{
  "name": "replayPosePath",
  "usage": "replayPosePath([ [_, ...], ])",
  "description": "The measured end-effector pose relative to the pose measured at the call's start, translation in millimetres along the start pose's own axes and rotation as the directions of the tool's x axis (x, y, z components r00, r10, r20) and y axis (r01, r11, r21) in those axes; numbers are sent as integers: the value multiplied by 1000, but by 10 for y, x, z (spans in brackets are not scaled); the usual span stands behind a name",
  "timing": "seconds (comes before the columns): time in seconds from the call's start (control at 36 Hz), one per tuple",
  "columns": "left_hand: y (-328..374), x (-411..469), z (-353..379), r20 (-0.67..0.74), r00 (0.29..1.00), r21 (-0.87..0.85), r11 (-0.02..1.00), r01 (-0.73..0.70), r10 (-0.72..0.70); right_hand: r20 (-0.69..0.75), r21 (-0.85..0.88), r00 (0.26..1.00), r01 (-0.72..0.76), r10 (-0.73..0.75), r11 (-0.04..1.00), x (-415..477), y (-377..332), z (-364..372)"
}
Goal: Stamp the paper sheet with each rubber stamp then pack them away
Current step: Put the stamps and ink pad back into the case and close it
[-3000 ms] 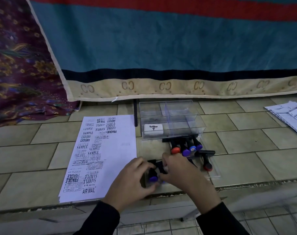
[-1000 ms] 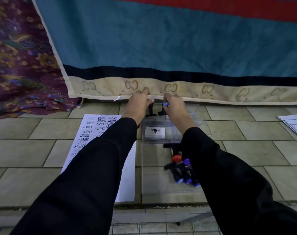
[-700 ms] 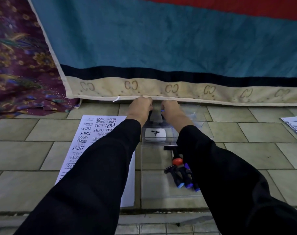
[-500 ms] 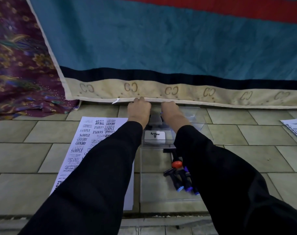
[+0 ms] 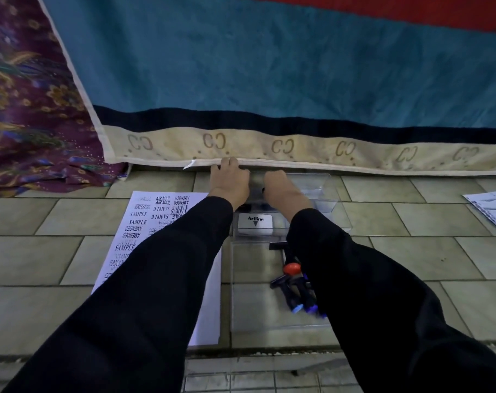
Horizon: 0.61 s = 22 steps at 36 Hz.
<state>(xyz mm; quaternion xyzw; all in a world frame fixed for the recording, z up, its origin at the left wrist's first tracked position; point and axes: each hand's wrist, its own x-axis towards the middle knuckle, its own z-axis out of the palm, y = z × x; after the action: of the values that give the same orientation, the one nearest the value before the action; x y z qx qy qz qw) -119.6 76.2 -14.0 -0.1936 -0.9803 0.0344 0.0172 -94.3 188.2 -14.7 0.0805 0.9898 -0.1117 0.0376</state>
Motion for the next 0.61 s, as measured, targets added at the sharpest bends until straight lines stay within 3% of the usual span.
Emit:
replayPosePath([
  [0.14, 13, -243, -65, -202, 979, -245, 966, -88, 38, -133, 196, 991, 19, 8, 980, -211, 140, -184],
  [0.28, 183, -841, -27, -284, 956, -470, 860, -201, 68, -299, 319, 954, 104, -4, 942, -777, 323, -201],
  [0.44, 454, -1539, 271, -139, 902, -525, 742, -418, 409, -212, 282, 975, 120, -60, 952, -1432, 343, -18],
  [0.61, 457, -1843, 404, -252, 786, -439, 657, -613, 565, -103, 206, 994, 59, -38, 977, -1849, 457, 140],
])
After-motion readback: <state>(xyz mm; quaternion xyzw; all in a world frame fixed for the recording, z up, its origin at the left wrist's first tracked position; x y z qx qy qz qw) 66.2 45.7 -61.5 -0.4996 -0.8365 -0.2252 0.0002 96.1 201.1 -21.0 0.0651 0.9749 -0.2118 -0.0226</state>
